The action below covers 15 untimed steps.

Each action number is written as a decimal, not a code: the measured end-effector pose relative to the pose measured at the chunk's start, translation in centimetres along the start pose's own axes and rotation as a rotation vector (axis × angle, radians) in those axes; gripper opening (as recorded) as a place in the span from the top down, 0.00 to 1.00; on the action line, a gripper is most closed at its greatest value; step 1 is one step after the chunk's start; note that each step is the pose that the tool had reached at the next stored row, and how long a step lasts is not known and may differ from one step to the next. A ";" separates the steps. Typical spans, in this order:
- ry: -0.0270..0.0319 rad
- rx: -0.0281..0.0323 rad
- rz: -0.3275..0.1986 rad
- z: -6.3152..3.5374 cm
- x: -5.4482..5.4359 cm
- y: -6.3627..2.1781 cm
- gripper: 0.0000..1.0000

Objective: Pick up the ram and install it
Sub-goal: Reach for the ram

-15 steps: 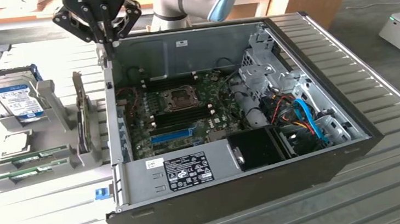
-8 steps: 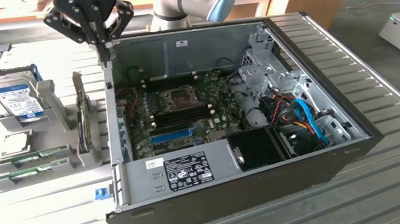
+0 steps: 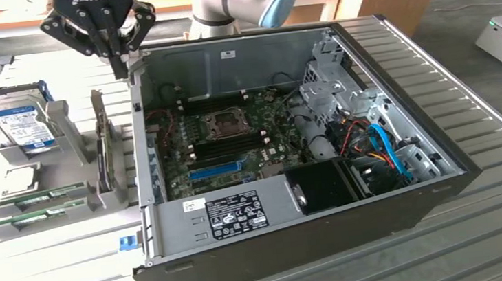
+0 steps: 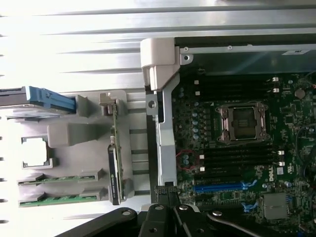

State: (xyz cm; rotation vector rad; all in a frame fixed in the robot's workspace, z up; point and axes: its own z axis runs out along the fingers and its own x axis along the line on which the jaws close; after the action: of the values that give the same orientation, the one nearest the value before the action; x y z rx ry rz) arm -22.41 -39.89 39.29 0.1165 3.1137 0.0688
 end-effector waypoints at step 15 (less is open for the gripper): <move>0.0000 0.0000 0.000 -0.07 2.8 -0.21 0.89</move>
State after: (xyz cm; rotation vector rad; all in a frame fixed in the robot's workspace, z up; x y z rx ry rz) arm -25.18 -39.89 39.28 0.1165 3.1137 0.0688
